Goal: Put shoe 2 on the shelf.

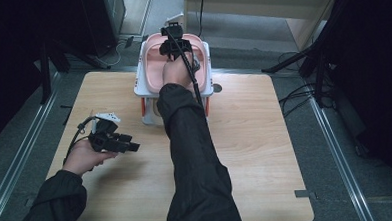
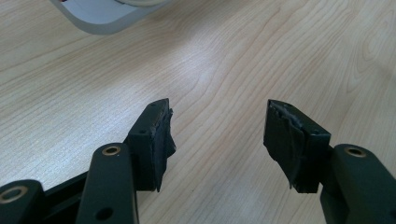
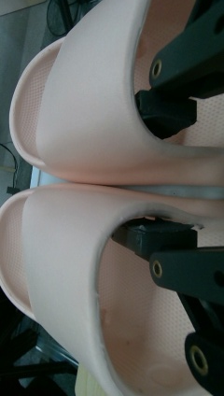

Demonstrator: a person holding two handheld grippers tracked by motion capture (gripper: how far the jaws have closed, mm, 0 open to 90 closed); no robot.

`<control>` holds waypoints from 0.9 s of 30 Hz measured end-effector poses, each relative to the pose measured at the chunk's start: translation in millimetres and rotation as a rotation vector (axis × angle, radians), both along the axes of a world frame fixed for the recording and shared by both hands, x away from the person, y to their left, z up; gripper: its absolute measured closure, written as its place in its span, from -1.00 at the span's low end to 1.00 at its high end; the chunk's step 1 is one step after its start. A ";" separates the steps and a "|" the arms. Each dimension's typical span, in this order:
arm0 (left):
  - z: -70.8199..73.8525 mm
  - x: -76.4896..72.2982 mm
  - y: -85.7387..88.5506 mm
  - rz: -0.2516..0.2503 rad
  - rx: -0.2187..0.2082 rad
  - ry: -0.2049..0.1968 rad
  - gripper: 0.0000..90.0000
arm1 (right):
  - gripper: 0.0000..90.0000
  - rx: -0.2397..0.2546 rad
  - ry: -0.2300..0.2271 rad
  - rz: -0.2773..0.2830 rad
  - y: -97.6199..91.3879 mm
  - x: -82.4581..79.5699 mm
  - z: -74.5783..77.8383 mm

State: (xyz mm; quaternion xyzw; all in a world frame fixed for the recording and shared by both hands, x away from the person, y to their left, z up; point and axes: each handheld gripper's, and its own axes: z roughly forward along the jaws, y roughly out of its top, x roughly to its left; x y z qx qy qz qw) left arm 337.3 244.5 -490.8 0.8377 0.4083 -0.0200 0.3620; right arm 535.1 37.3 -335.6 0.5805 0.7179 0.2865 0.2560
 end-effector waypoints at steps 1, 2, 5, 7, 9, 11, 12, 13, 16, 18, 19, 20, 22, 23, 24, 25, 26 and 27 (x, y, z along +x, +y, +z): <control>-0.1 -0.1 -0.3 0.000 0.002 -0.001 -0.09 | 0.14 -0.006 -0.001 0.011 -0.1 -1.7 0.5; -0.3 -0.1 -0.5 -0.002 0.006 -0.002 -0.09 | 0.13 -0.012 -0.005 0.014 0.1 -2.9 0.8; -0.5 -0.4 -1.0 -0.002 0.011 -0.004 -0.09 | 0.11 -0.018 -0.005 0.038 -0.9 -7.3 1.0; -0.3 -0.4 -1.0 -0.001 0.011 -0.004 -0.10 | 0.11 -0.008 -0.005 0.050 -3.1 -11.2 2.1; -0.1 -0.7 -1.5 0.002 0.007 -0.004 -0.10 | 0.11 -0.001 -0.007 0.057 -4.9 -14.2 3.4; -0.2 -0.7 -1.6 0.000 0.007 -0.002 -0.10 | 0.11 -0.007 -0.012 0.069 -6.4 -19.1 5.9; -0.3 -0.7 -1.6 -0.001 0.008 0.000 -0.10 | 0.11 -0.011 -0.017 0.077 -7.1 -20.8 6.7; -0.4 -0.7 -1.6 0.000 0.009 0.001 -0.10 | 0.11 -0.005 -0.014 0.090 -7.9 -23.3 8.0; -0.4 -0.7 -1.6 0.000 0.011 0.001 -0.10 | 0.08 -0.003 -0.003 0.116 -10.1 -28.6 10.3; -0.2 -0.9 -1.6 0.001 0.012 0.000 -0.10 | 0.08 0.008 0.003 0.132 -13.5 -32.6 11.4; -0.1 -1.0 -1.6 0.000 0.010 0.002 -0.10 | 0.08 0.015 0.009 0.140 -15.4 -34.6 11.8; 0.1 -1.0 -1.4 0.000 0.009 0.001 -0.10 | 0.08 0.018 0.012 0.150 -17.3 -36.3 11.7; 0.3 -1.3 -1.4 0.002 0.011 -0.001 -0.10 | 0.09 0.026 0.013 0.164 -21.3 -41.6 12.6; 0.3 -1.3 -1.4 0.001 0.013 0.000 -0.10 | 0.09 0.028 0.009 0.172 -22.8 -43.3 13.0; 0.2 -1.4 -1.6 0.002 0.016 -0.002 -0.10 | 0.10 0.031 0.004 0.179 -24.4 -45.7 13.6; 0.1 -1.4 -1.7 0.001 0.018 -0.001 -0.10 | 0.11 0.036 0.005 0.188 -26.1 -48.4 14.5; -0.1 -1.5 -2.0 0.003 0.017 0.000 -0.10 | 0.12 0.035 -0.001 0.201 -28.1 -51.7 15.4; -0.1 -1.5 -2.1 0.002 0.019 0.000 -0.10 | 0.13 0.031 -0.006 0.208 -29.0 -54.9 16.0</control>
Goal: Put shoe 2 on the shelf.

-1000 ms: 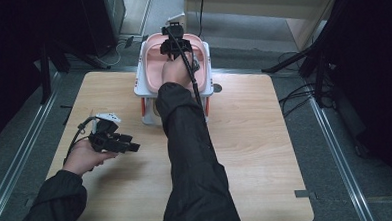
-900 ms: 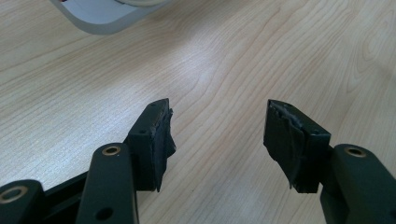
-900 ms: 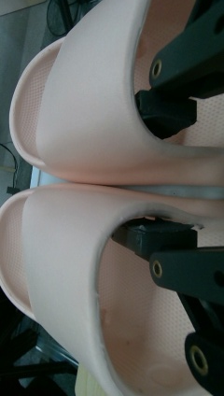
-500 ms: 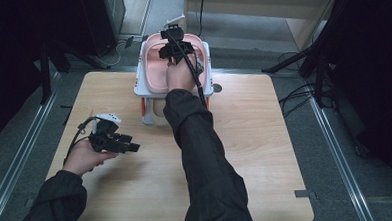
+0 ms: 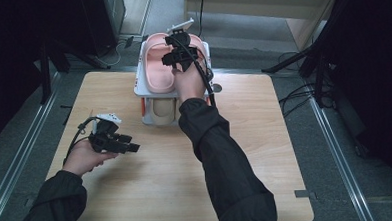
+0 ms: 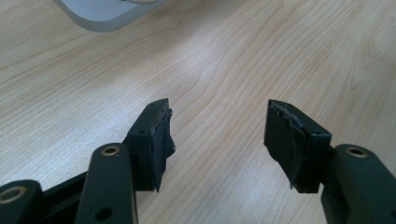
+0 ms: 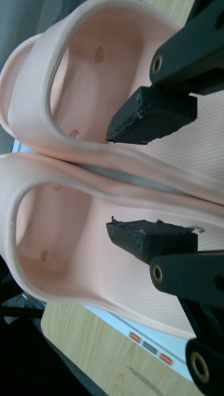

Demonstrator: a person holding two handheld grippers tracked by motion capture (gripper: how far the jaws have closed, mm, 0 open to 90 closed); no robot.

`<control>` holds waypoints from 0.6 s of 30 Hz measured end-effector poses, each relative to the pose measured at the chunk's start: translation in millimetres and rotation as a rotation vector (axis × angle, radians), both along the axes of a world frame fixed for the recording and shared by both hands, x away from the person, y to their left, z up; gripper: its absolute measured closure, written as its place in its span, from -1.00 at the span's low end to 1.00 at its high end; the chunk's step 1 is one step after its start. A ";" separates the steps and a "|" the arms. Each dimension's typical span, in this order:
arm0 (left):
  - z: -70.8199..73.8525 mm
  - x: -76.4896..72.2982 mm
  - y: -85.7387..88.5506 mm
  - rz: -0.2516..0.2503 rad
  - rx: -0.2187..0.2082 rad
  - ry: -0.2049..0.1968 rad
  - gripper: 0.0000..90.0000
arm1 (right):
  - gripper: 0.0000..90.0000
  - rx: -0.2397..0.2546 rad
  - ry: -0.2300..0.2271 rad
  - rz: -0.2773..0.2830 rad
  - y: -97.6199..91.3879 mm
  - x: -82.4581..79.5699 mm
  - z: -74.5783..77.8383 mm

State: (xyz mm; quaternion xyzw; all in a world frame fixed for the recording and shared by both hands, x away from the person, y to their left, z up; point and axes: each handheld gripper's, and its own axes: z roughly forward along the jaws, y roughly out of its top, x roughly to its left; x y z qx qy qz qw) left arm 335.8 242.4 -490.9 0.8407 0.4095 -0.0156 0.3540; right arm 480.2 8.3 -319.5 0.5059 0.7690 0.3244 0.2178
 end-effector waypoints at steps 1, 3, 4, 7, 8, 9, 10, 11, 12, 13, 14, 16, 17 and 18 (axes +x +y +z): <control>-0.1 -0.1 -0.1 -0.001 0.002 -0.002 -0.10 | 0.14 -0.012 -0.007 0.010 -0.7 -3.2 0.2; 0.2 -0.2 0.0 -0.005 -0.001 -0.001 -0.10 | 0.17 -0.004 -0.005 0.033 -3.0 -7.6 0.7; 0.4 -0.3 0.1 -0.006 0.000 -0.002 -0.10 | 0.20 -0.005 -0.005 0.042 -4.5 -10.8 1.3; 1.0 -0.8 0.4 -0.006 0.002 -0.012 -0.10 | 0.23 0.011 -0.011 0.074 -8.7 -19.7 1.8; 1.0 -0.9 0.6 -0.007 0.003 -0.014 -0.10 | 0.23 0.013 -0.012 0.089 -10.3 -22.5 1.0; 1.0 -0.9 0.8 -0.009 0.007 -0.015 -0.10 | 0.23 0.017 -0.009 0.102 -12.2 -25.4 0.1; 1.0 -0.9 0.8 -0.008 0.008 -0.015 -0.10 | 0.23 0.029 -0.001 0.115 -14.2 -28.2 -1.0; 0.9 -1.0 0.7 -0.006 0.008 -0.016 -0.11 | 0.23 0.035 0.001 0.127 -16.3 -31.0 -2.0; 0.9 -1.0 0.7 -0.005 0.008 -0.015 -0.11 | 0.23 0.043 0.002 0.134 -17.9 -33.1 -2.8; 1.0 -1.1 0.6 -0.004 0.010 -0.016 -0.11 | 0.22 0.056 0.008 0.150 -20.3 -35.7 -3.7; 1.1 -1.2 0.6 -0.004 0.012 -0.017 -0.11 | 0.22 0.066 0.015 0.168 -23.0 -38.8 -5.2; 1.5 -1.3 0.7 -0.006 0.011 -0.018 -0.11 | 0.22 0.064 0.016 0.193 -26.3 -43.3 -7.0; 1.7 -1.4 0.7 -0.008 0.013 -0.021 -0.11 | 0.22 0.060 0.018 0.200 -28.0 -46.2 -7.7; 1.9 -1.6 0.6 -0.007 0.012 -0.020 -0.11 | 0.22 0.059 0.013 0.212 -30.2 -49.0 -8.2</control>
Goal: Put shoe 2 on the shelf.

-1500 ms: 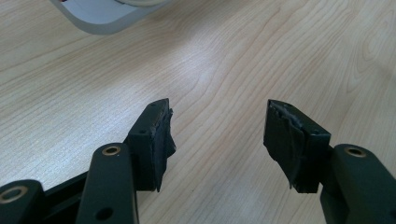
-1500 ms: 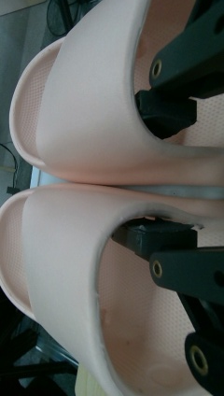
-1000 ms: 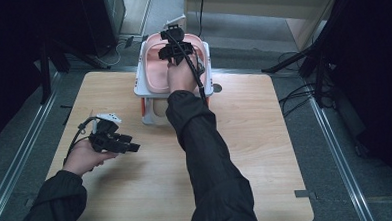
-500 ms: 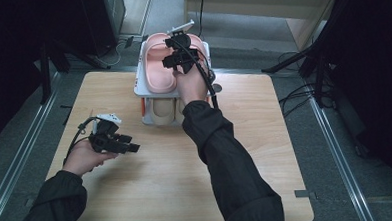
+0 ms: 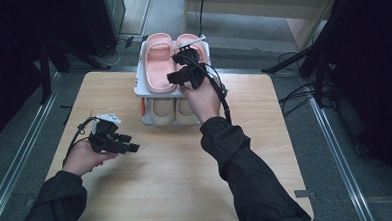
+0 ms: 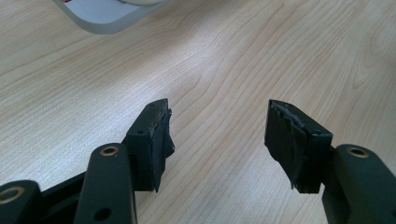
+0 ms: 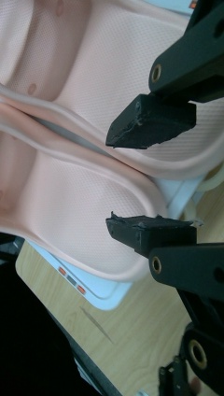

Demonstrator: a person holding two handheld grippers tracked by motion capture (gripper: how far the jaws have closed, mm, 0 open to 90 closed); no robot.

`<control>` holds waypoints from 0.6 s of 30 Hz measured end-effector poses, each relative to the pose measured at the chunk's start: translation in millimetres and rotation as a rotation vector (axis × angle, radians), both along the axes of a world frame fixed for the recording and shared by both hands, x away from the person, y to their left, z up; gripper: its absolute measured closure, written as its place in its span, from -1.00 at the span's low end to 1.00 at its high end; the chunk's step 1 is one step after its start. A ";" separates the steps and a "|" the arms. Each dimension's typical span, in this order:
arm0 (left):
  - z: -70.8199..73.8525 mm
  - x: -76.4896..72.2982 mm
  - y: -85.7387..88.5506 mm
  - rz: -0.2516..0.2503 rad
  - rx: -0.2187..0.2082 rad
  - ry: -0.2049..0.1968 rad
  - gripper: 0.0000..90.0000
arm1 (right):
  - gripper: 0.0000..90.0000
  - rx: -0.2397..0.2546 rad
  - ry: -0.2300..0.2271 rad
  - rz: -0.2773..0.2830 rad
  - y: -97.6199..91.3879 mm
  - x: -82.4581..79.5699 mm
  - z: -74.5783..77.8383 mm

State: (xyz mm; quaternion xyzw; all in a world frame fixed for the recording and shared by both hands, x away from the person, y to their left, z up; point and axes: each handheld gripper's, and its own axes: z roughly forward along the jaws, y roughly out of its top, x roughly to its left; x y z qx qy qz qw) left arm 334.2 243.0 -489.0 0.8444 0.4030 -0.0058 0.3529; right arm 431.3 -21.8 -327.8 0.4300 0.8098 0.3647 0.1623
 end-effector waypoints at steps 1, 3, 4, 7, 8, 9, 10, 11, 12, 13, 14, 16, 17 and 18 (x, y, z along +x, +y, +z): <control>0.1 -0.1 0.0 -0.001 0.001 -0.002 -0.11 | 0.22 0.007 0.002 0.009 -2.2 -2.9 -0.3; 0.0 -0.8 -0.9 0.004 -0.006 -0.003 -0.11 | 0.21 0.020 0.003 0.028 -6.9 -7.6 -1.6; 0.0 -0.9 -1.0 0.004 -0.006 -0.004 -0.11 | 0.21 0.036 0.004 0.043 -9.7 -11.0 -2.4; 0.2 -1.0 0.5 0.002 0.001 -0.009 -0.11 | 0.22 0.042 -0.054 0.092 -15.6 -22.1 -6.2; 0.3 -1.1 1.4 0.010 -0.004 -0.005 -0.11 | 0.22 0.032 -0.064 0.104 -16.4 -24.9 -7.8; 0.6 -0.8 2.8 0.012 -0.002 -0.007 -0.11 | 0.22 0.028 -0.058 0.140 -17.7 -28.6 -10.8; 0.6 -0.8 3.3 0.017 -0.003 -0.008 -0.11 | 0.22 0.027 -0.051 0.162 -19.3 -32.8 -13.7; 0.9 -0.8 4.4 0.016 0.000 -0.008 -0.11 | 0.22 0.030 -0.057 0.175 -20.7 -35.3 -15.3; 0.9 -0.9 5.2 0.020 0.000 -0.013 -0.12 | 0.22 0.039 -0.065 0.197 -22.7 -38.6 -17.3; 1.1 -1.2 5.8 0.023 -0.001 -0.012 -0.11 | 0.22 0.045 -0.064 0.206 -24.5 -42.1 -19.3; 1.1 -1.4 6.2 0.024 -0.005 -0.012 -0.12 | 0.21 0.051 -0.059 0.219 -26.6 -44.5 -21.7; 1.1 -2.2 7.1 0.033 -0.006 -0.014 -0.11 | 0.18 0.061 -0.049 0.243 -30.2 -48.2 -26.3; 1.0 -2.6 7.0 0.035 -0.004 -0.018 -0.11 | 0.16 0.064 -0.045 0.260 -32.4 -51.3 -30.5; 1.2 -3.0 6.9 0.036 -0.001 -0.022 -0.11 | 0.13 0.061 -0.045 0.277 -34.1 -53.7 -34.1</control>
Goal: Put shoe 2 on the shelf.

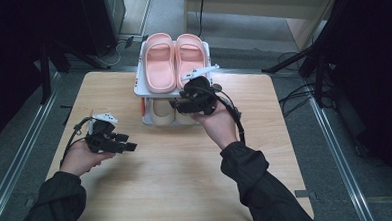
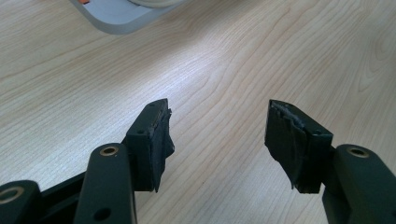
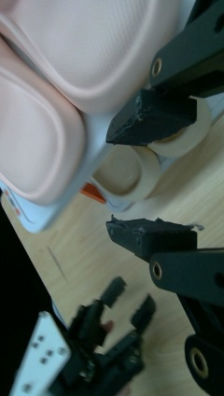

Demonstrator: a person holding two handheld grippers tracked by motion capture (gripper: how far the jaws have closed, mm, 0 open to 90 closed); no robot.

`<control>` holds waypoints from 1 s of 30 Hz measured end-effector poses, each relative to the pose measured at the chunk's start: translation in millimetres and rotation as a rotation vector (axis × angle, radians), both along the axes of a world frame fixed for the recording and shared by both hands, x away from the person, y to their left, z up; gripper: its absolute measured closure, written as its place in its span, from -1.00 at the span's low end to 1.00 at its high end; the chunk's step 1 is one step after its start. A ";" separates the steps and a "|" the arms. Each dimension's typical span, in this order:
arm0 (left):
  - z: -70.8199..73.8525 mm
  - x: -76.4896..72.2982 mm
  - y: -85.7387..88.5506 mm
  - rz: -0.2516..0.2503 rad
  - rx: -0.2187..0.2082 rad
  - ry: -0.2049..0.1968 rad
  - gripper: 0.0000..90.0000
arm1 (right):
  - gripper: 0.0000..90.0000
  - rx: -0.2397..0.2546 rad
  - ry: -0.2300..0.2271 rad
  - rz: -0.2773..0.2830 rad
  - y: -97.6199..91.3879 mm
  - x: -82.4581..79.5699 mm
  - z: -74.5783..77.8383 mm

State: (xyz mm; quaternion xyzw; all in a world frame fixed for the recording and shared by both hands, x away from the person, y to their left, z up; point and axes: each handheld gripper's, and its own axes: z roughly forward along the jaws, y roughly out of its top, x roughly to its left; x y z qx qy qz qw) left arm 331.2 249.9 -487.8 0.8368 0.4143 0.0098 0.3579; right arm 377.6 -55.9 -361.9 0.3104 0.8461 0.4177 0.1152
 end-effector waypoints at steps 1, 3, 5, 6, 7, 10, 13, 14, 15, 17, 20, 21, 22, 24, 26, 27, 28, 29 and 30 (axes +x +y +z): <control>0.3 -0.4 -0.2 0.004 0.002 -0.006 -0.11 | 0.13 0.001 -0.002 0.012 -0.9 -2.1 -2.9; 1.2 -1.2 -0.5 0.007 -0.002 -0.014 -0.11 | 0.11 0.001 -0.012 0.051 -3.6 -7.5 -10.0; 1.3 -2.0 -0.8 0.006 0.001 -0.016 -0.11 | 0.08 -0.002 -0.006 0.081 -5.6 -11.8 -17.0; 1.1 -2.5 -0.9 0.005 0.000 -0.012 -0.11 | 0.07 -0.001 0.000 0.094 -6.8 -13.9 -20.9; 0.8 -2.8 -0.8 0.004 -0.001 -0.012 -0.11 | 0.07 -0.002 0.001 0.102 -7.7 -16.2 -23.8; 0.3 -4.3 0.4 0.008 0.003 -0.011 -0.11 | 0.03 -0.001 0.016 0.132 -10.9 -22.0 -31.7; 0.0 -6.7 1.8 0.010 0.001 -0.012 -0.11 | 0.01 -0.012 0.017 0.158 -15.5 -28.0 -40.6; 0.1 -7.5 2.2 0.012 0.003 -0.012 -0.11 | 0.00 -0.018 0.021 0.169 -17.0 -29.9 -43.8; -0.1 -8.4 2.6 0.015 0.001 -0.013 -0.11 | 0.00 -0.017 0.019 0.176 -18.3 -31.5 -46.2; -0.4 -10.5 3.9 0.019 -0.001 -0.013 -0.11 | 0.00 -0.014 0.023 0.180 -22.8 -35.2 -51.8; -1.0 -13.2 5.7 0.022 0.002 -0.015 -0.12 | -0.01 -0.012 0.035 0.186 -29.7 -38.1 -59.4; -1.2 -14.2 6.2 0.022 0.005 -0.016 -0.12 | -0.01 -0.010 0.039 0.188 -32.8 -38.8 -61.6; -1.5 -14.9 6.4 0.024 0.003 -0.016 -0.12 | -0.01 -0.009 0.042 0.189 -35.3 -39.3 -63.0; -2.2 -17.2 6.8 0.030 0.002 -0.014 -0.12 | -0.01 0.004 0.050 0.189 -40.5 -40.6 -65.3; -2.4 -18.6 7.1 0.030 0.002 -0.013 -0.12 | -0.01 0.007 0.055 0.192 -45.8 -41.5 -67.3; -2.4 -19.6 7.4 0.031 0.002 -0.013 -0.12 | -0.01 0.005 0.056 0.191 -47.7 -42.2 -68.0; -2.5 -20.3 7.3 0.033 0.000 -0.014 -0.12 | -0.01 0.003 0.053 0.191 -51.1 -43.0 -69.7; -2.4 -21.1 7.7 0.033 0.000 -0.016 -0.12 | -0.01 0.006 0.054 0.191 -53.2 -43.4 -70.8; -2.4 -22.0 7.9 0.034 -0.002 -0.017 -0.12 | -0.01 0.006 0.058 0.188 -56.7 -43.8 -72.9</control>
